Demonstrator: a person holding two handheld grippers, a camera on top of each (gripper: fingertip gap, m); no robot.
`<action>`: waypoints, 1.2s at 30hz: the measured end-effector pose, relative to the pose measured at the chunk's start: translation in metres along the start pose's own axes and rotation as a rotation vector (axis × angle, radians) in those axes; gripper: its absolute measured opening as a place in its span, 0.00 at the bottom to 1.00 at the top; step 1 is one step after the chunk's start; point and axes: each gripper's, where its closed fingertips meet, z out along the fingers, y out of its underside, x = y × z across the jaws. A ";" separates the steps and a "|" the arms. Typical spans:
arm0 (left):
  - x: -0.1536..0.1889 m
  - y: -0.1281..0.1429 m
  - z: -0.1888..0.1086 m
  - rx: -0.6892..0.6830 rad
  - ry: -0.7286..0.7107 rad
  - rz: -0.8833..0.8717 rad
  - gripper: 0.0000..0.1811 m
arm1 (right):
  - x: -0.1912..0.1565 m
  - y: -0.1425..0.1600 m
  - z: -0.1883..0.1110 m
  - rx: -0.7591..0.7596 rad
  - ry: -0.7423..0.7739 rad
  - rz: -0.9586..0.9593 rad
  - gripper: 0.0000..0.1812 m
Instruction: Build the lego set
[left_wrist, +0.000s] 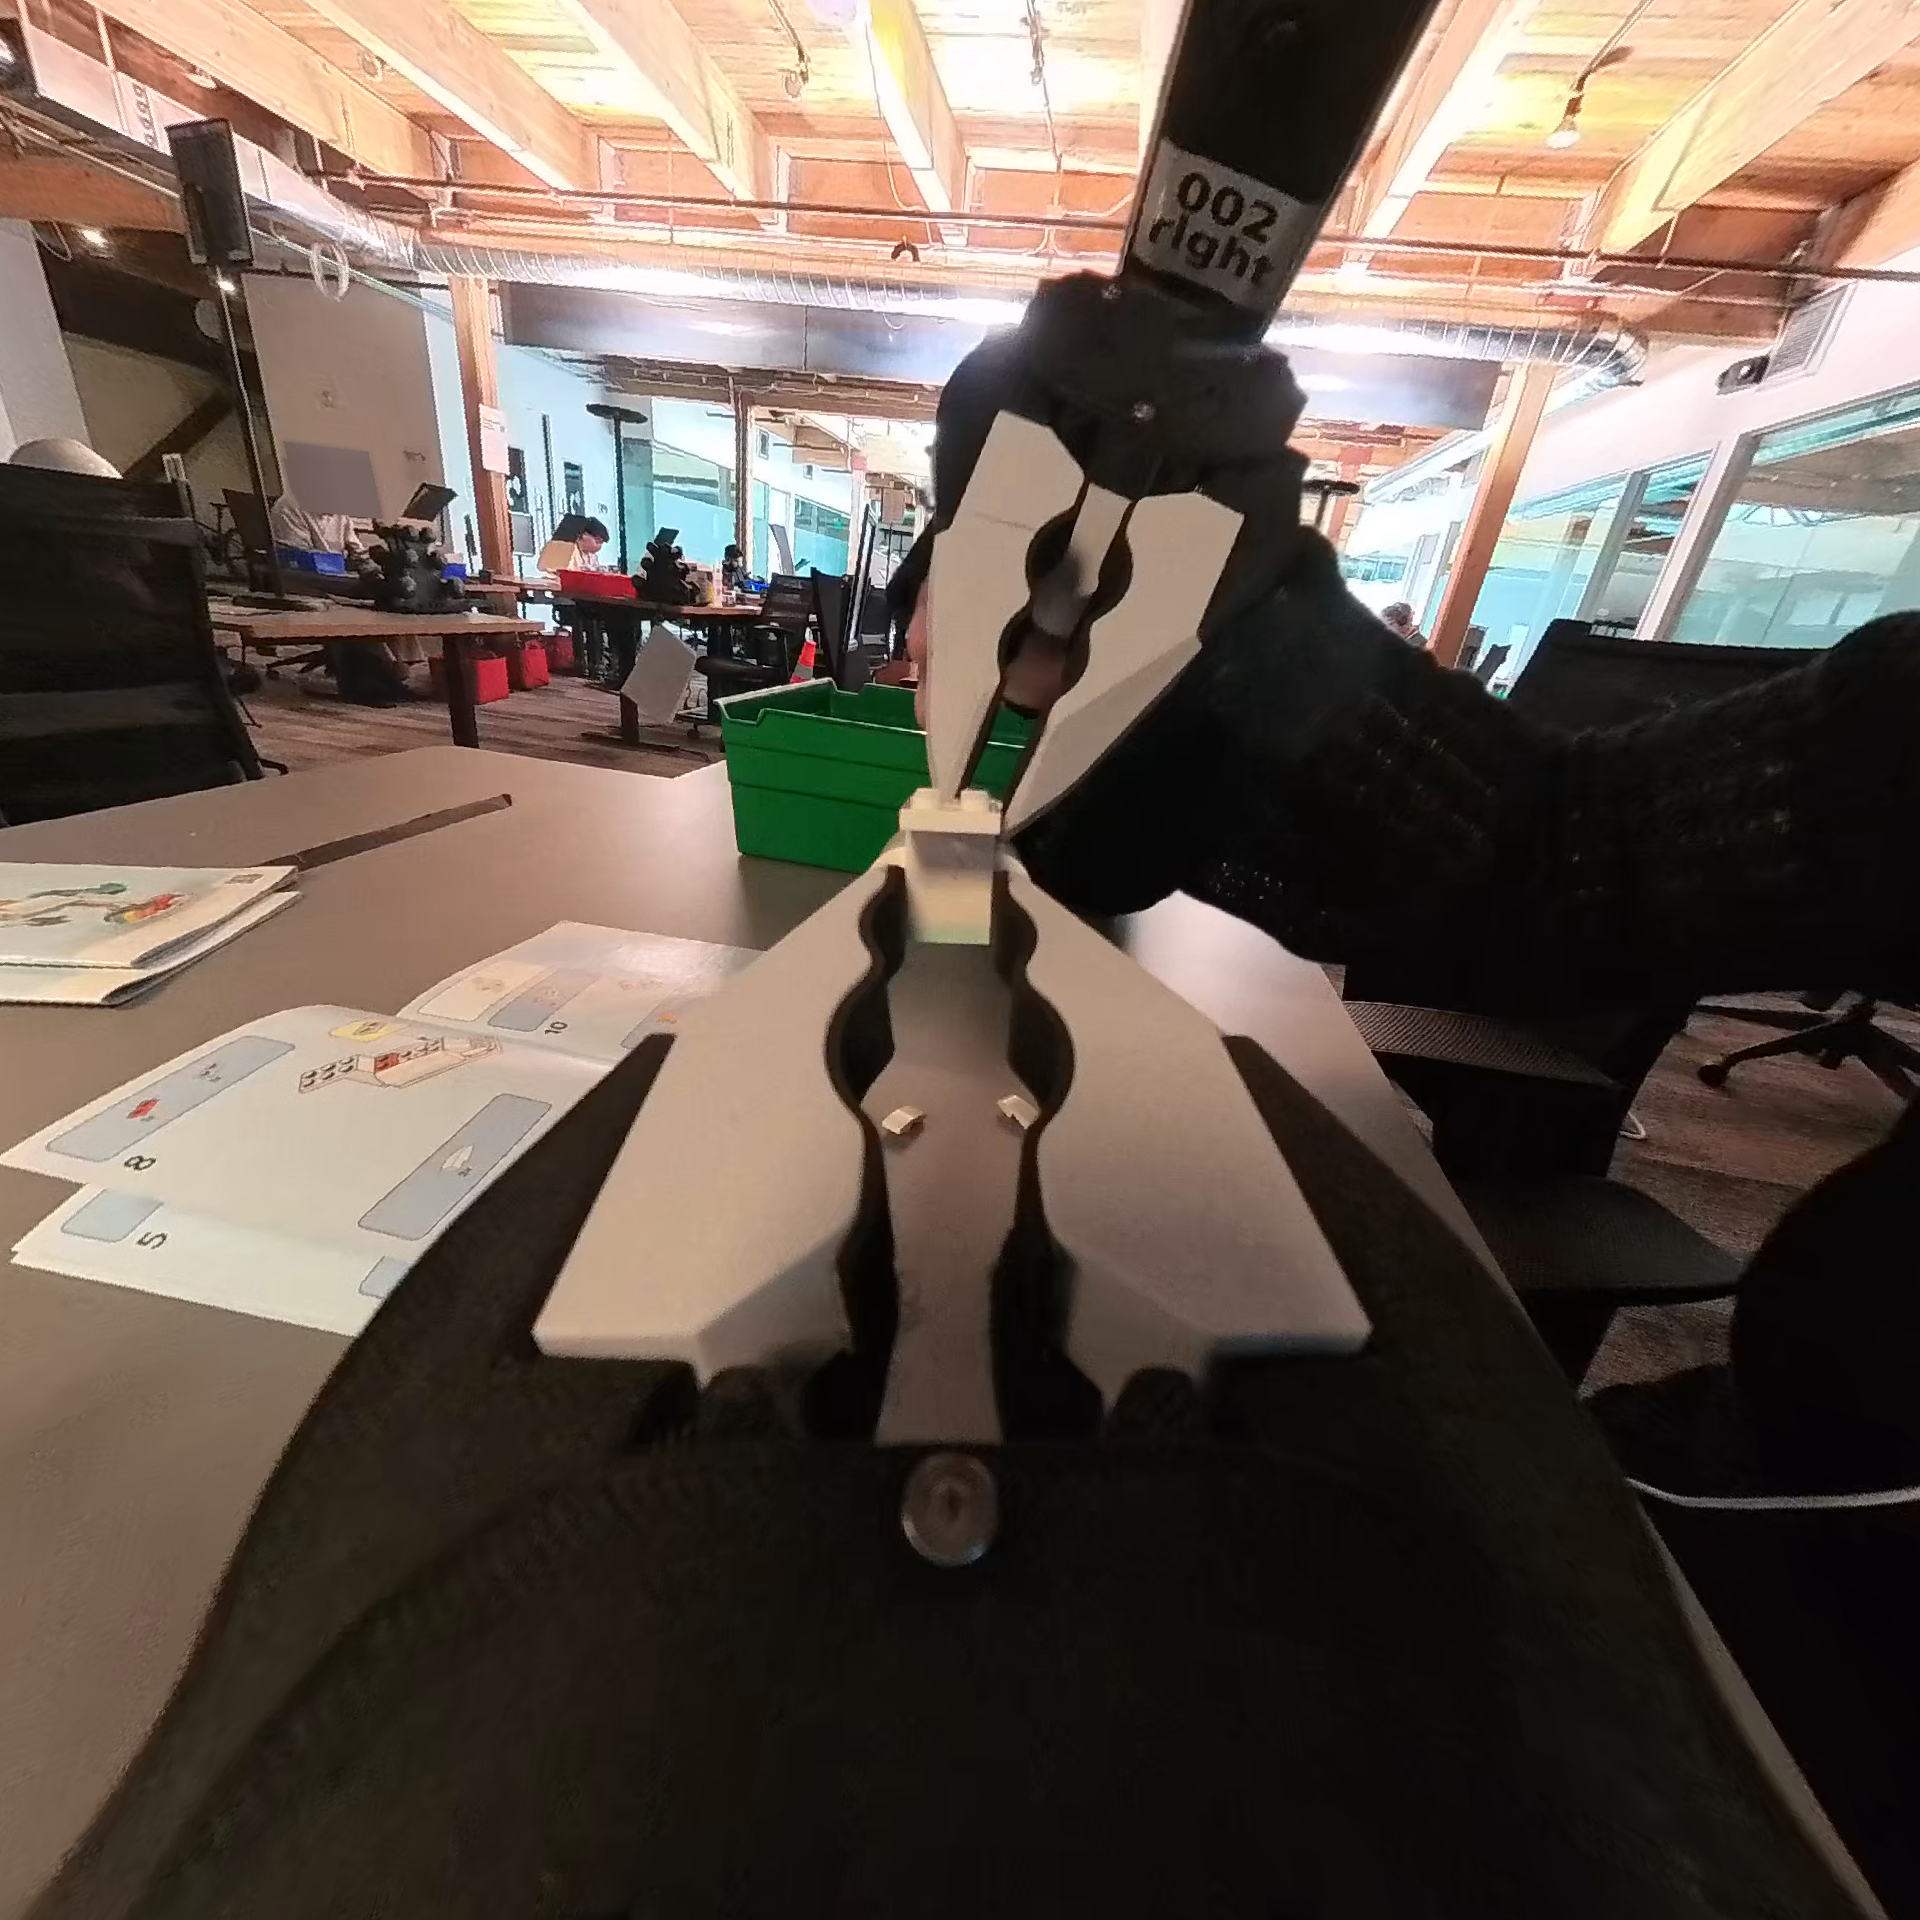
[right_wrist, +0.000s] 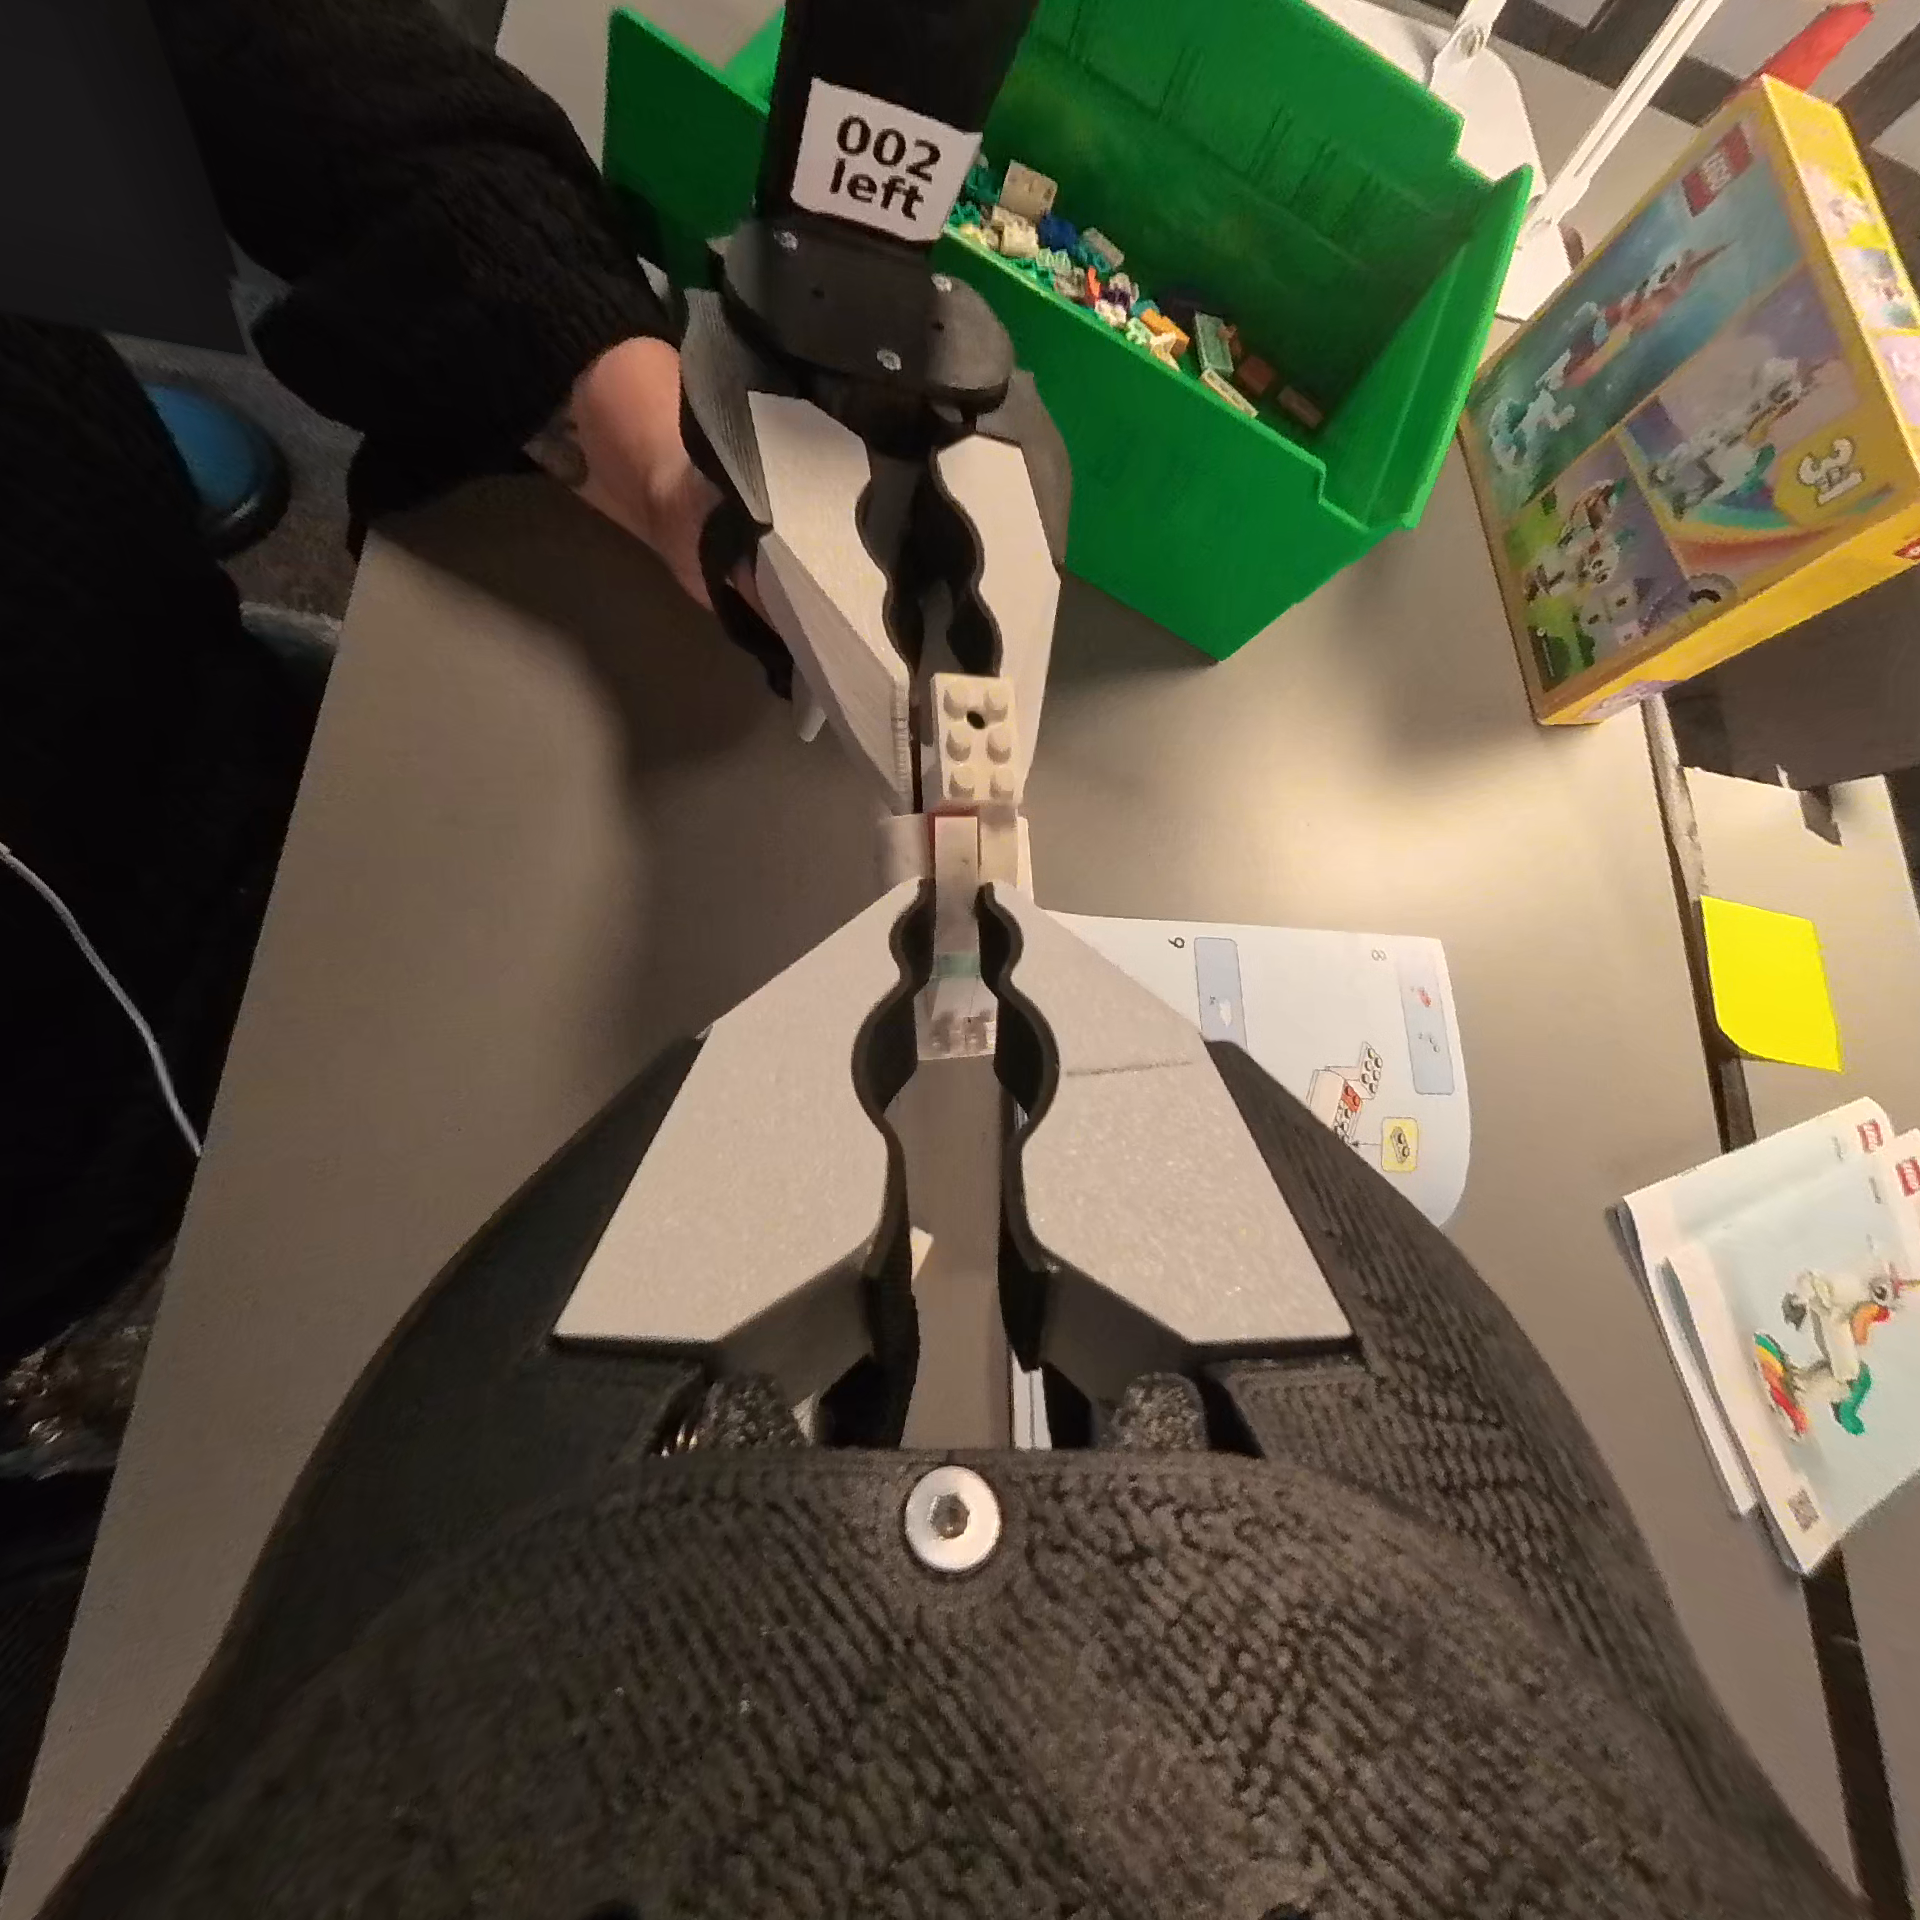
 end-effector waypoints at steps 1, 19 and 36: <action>0.000 0.000 0.000 0.001 0.001 0.000 0.08 | 0.000 0.000 0.000 -0.007 0.005 -0.003 0.04; -0.001 0.001 0.000 0.004 0.011 -0.035 0.08 | 0.000 -0.007 0.000 -0.003 0.045 -0.041 0.01; -0.013 -0.002 -0.004 0.043 -0.015 -0.125 0.08 | 0.003 -0.011 -0.001 0.107 0.315 -0.183 0.11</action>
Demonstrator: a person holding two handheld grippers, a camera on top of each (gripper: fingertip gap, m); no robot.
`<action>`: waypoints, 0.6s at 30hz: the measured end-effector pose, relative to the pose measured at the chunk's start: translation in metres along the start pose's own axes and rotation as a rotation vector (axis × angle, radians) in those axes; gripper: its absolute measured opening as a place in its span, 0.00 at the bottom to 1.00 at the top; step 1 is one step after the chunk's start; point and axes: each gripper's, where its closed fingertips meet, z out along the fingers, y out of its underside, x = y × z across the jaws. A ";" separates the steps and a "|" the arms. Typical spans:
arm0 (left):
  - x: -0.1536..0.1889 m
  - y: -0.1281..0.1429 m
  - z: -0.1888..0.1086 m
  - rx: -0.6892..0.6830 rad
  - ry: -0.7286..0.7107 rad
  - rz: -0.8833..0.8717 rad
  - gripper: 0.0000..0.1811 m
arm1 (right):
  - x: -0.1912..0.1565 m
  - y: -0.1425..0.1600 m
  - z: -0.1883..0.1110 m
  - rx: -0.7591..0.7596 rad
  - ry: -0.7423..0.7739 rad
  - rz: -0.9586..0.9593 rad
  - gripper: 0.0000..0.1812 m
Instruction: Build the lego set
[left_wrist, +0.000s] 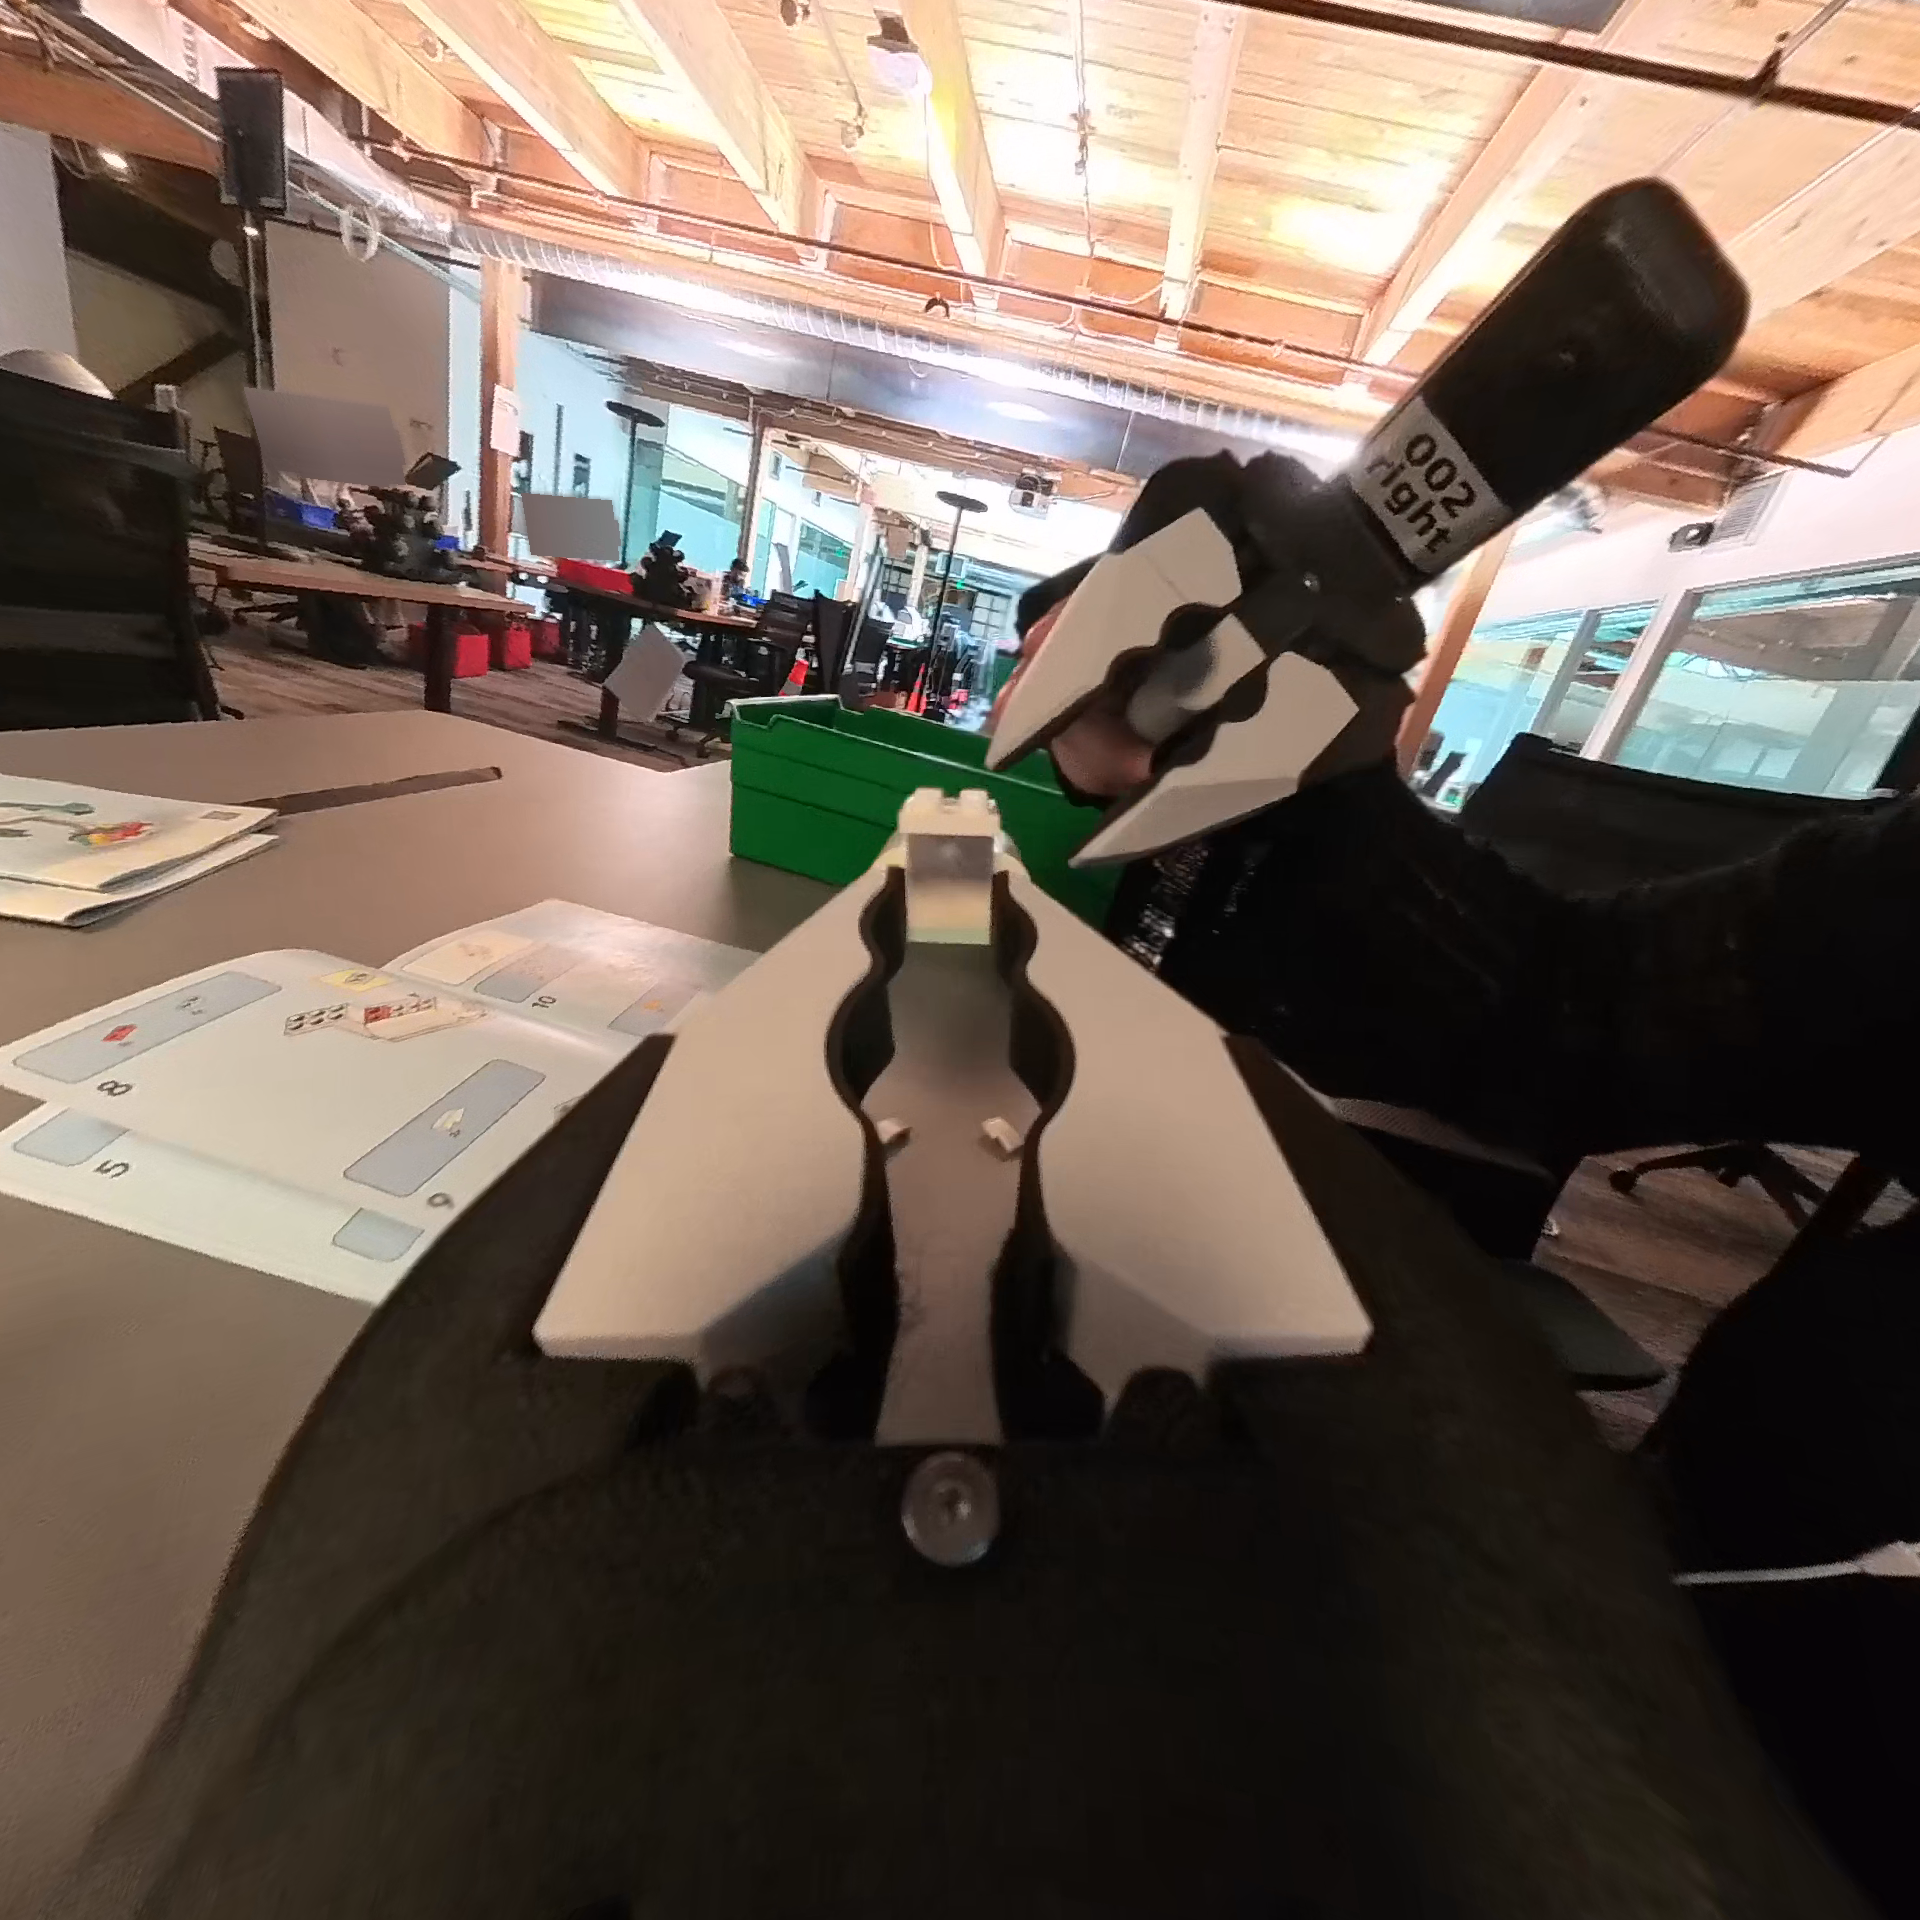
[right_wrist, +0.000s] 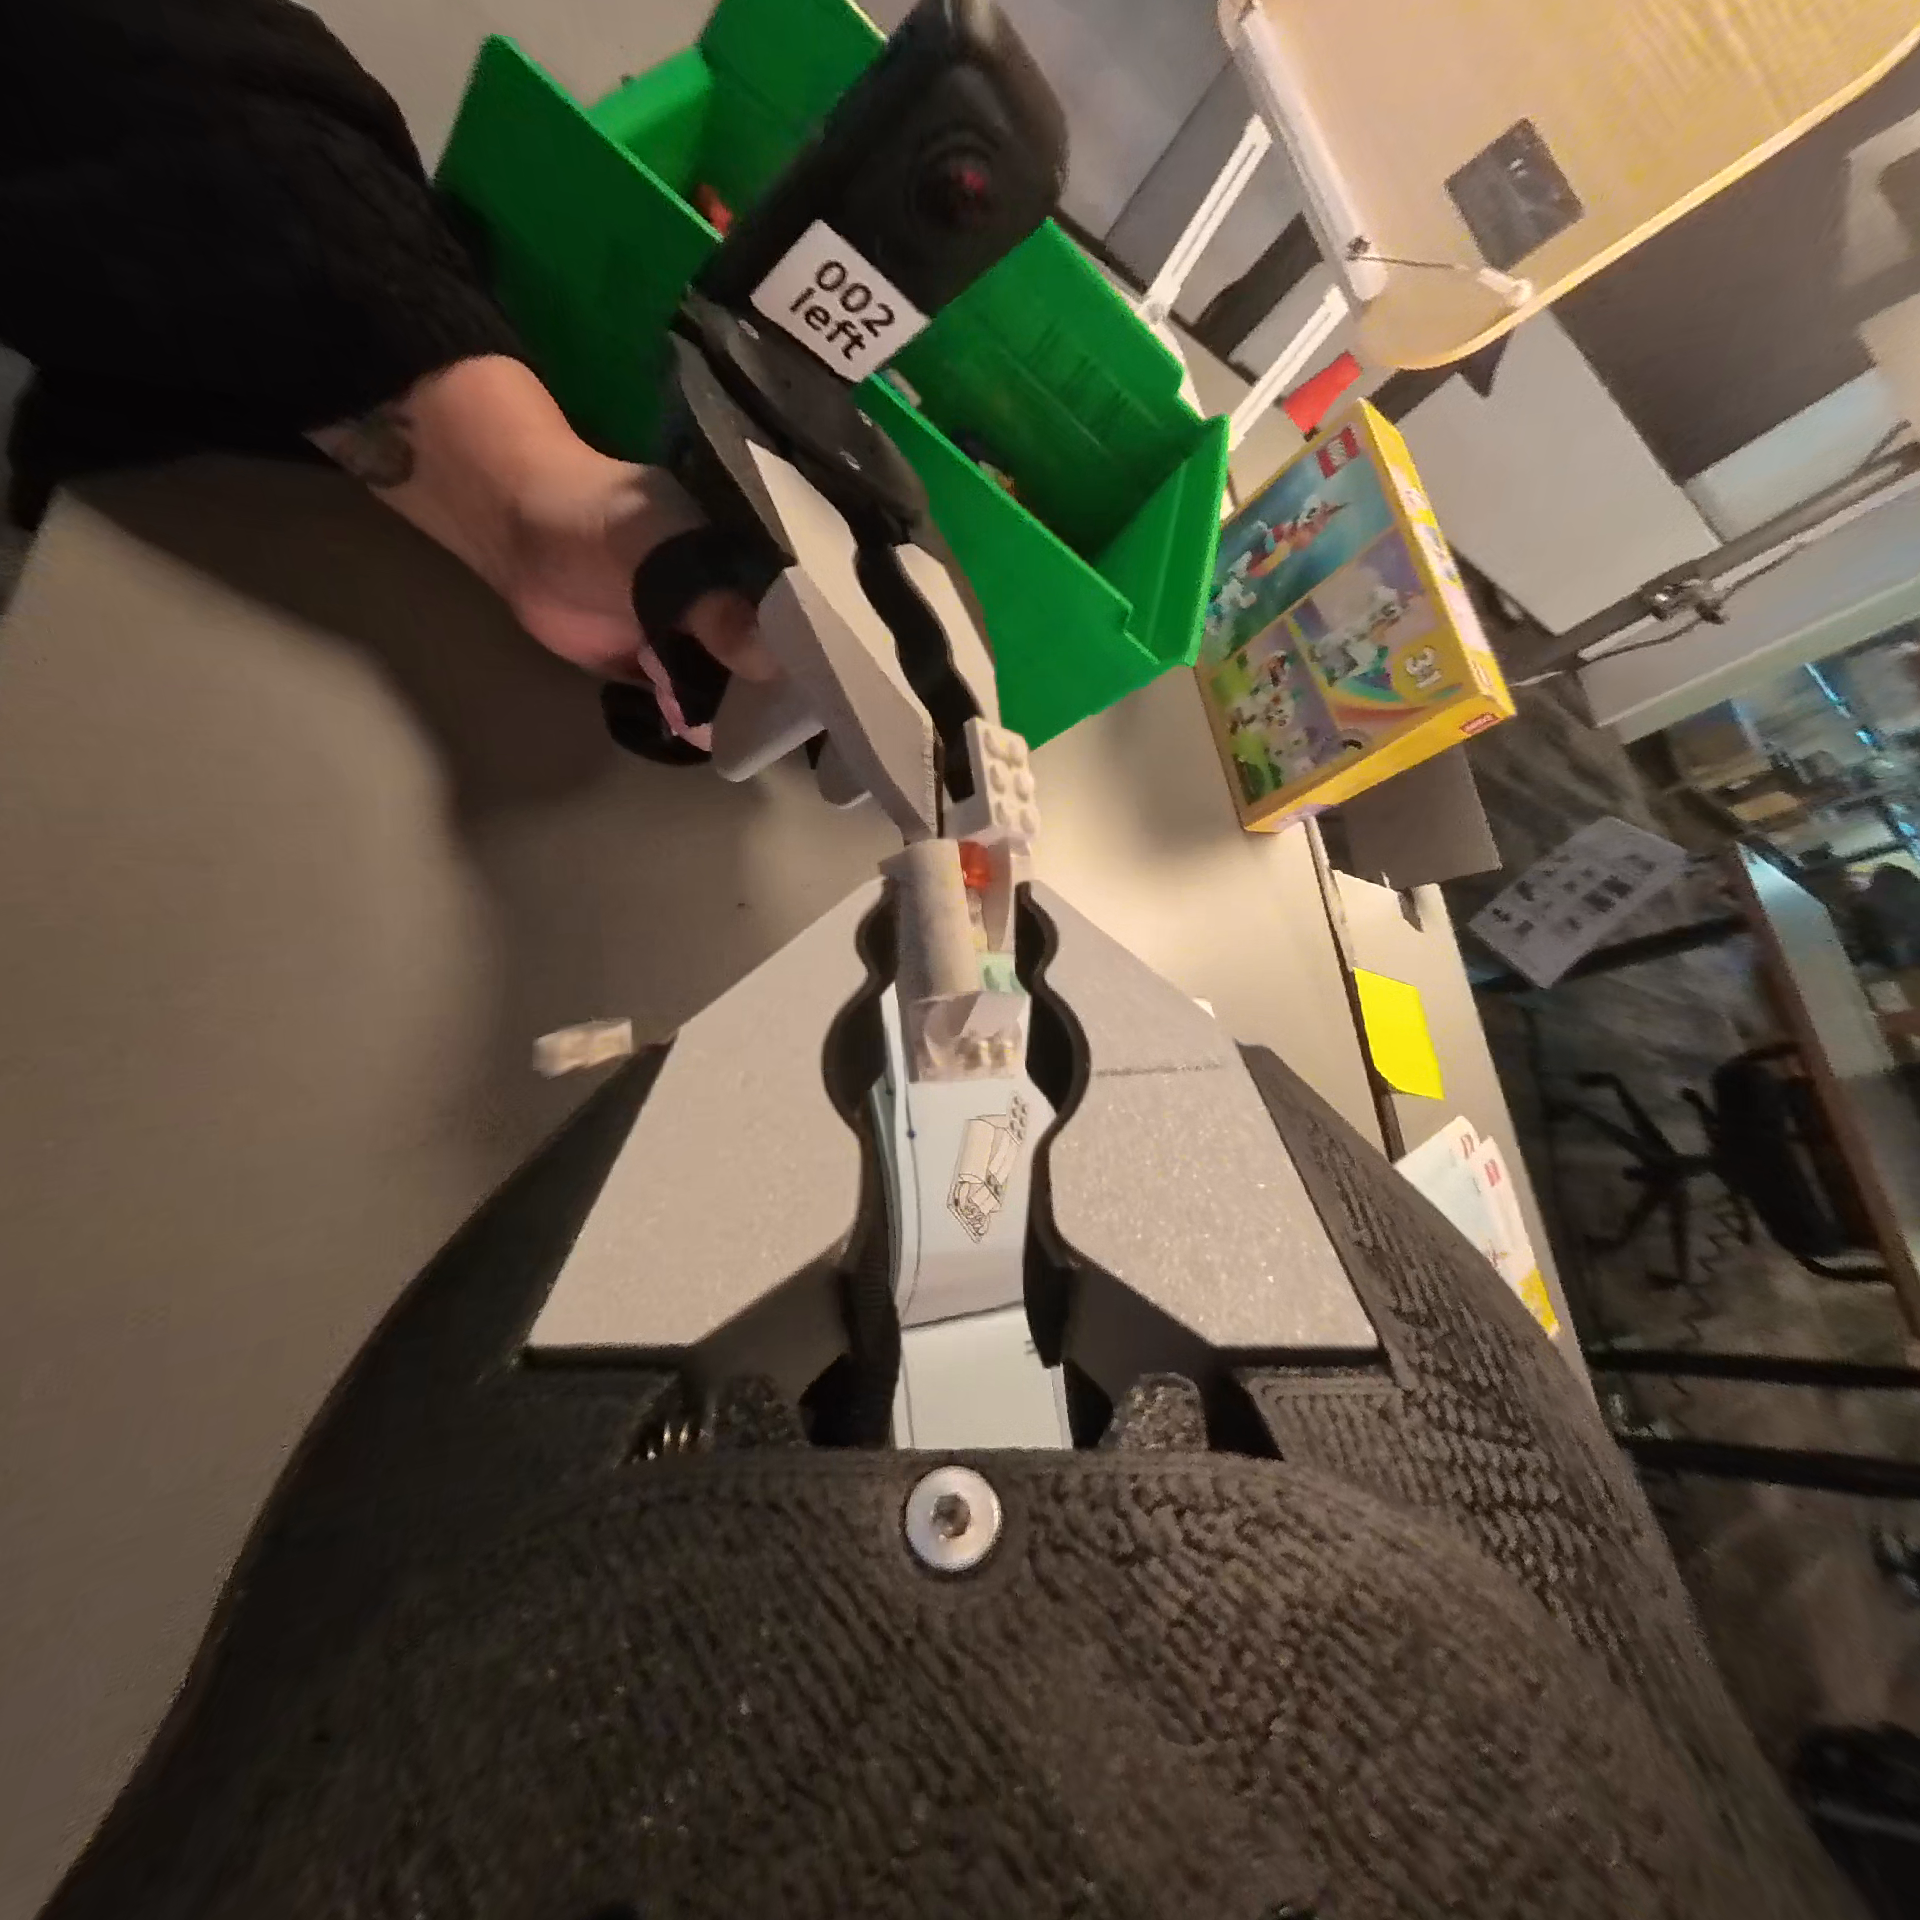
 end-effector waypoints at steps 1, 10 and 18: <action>-0.003 0.000 -0.001 -0.003 -0.021 0.006 0.08 | 0.002 0.003 -0.001 -0.001 0.016 0.016 0.11; -0.016 0.003 -0.003 -0.017 -0.092 0.011 0.08 | -0.062 0.045 -0.006 -0.125 -0.192 0.230 0.10; -0.012 0.003 -0.002 -0.027 -0.080 0.026 0.08 | -0.160 0.059 -0.010 -0.261 -0.443 0.477 0.15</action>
